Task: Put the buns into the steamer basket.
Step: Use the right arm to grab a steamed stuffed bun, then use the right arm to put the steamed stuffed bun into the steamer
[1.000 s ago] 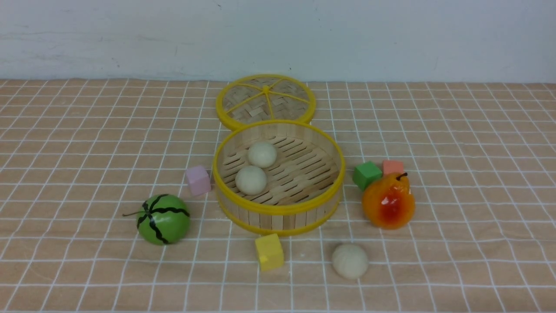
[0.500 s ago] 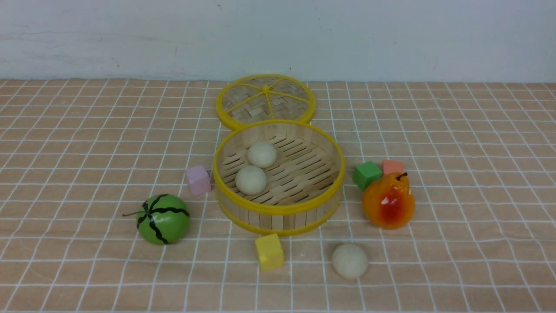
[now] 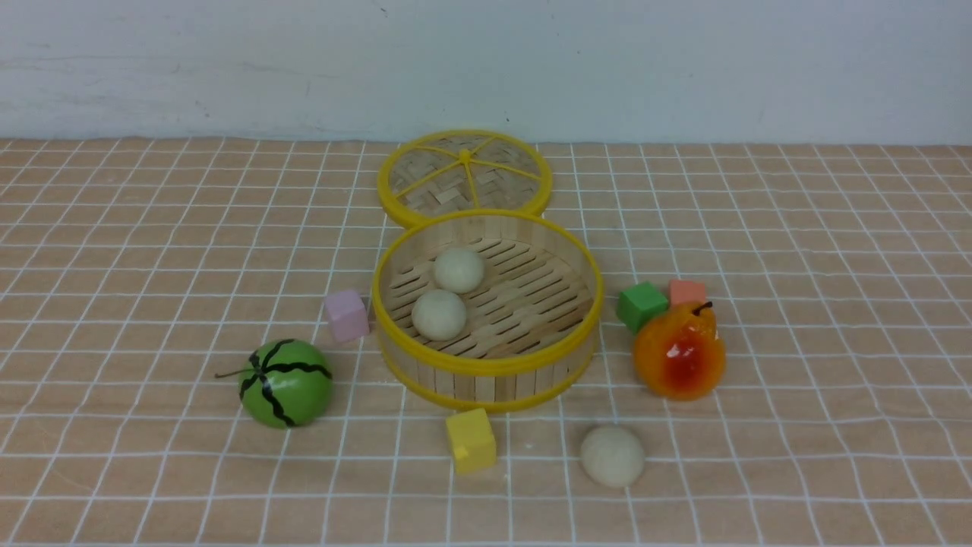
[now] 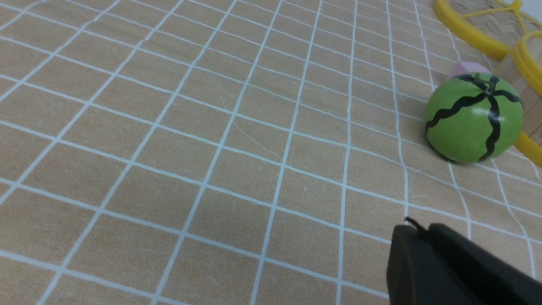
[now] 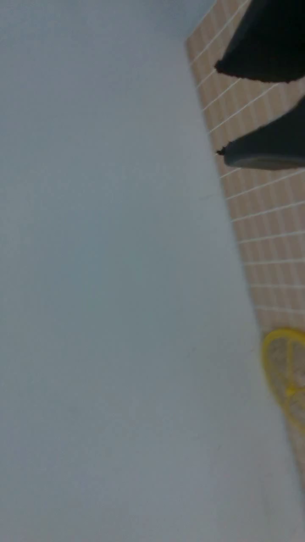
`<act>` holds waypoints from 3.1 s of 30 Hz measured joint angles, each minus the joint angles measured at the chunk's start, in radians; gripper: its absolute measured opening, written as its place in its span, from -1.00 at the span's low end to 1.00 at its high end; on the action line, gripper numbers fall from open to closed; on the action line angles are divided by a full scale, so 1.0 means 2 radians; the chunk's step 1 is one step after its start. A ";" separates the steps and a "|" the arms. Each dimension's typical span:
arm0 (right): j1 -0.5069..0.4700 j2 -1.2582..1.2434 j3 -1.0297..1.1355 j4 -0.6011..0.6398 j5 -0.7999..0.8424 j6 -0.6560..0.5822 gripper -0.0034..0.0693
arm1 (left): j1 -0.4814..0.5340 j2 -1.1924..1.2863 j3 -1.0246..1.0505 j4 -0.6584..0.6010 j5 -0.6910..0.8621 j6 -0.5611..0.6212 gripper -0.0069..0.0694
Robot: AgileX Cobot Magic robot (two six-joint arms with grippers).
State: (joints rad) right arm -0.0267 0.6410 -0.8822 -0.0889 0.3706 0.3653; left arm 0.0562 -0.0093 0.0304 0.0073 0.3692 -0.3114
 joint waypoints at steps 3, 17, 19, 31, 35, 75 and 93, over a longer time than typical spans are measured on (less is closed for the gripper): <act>0.011 0.040 0.000 0.000 0.014 -0.007 -0.25 | 0.000 0.000 0.000 0.000 0.000 0.000 -0.74; 0.207 0.246 0.002 0.010 0.013 -0.027 -0.25 | 0.000 0.000 0.000 0.000 0.000 0.000 -0.71; 0.233 0.280 -0.004 0.012 0.015 -0.038 -0.25 | 0.000 0.000 0.000 0.000 0.000 0.000 -0.70; 0.301 0.435 -0.129 0.036 0.172 -0.076 -0.25 | -0.073 0.000 0.000 0.000 0.000 0.000 -0.67; 0.302 0.463 -0.132 0.080 0.184 -0.077 -0.24 | -0.077 0.000 0.000 0.000 0.000 0.000 -0.66; 0.302 0.555 -0.220 0.053 0.193 -0.142 -0.91 | -0.077 0.000 0.000 0.000 0.000 0.000 -0.58; 0.302 0.649 -0.326 0.026 -0.001 -0.159 -0.90 | -0.077 0.000 0.000 0.000 0.000 0.000 -0.53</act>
State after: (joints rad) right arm 0.5778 1.9381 -1.5336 -0.0370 0.3688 0.0480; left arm -0.0969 -0.0093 0.0304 0.0065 0.3692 -0.3123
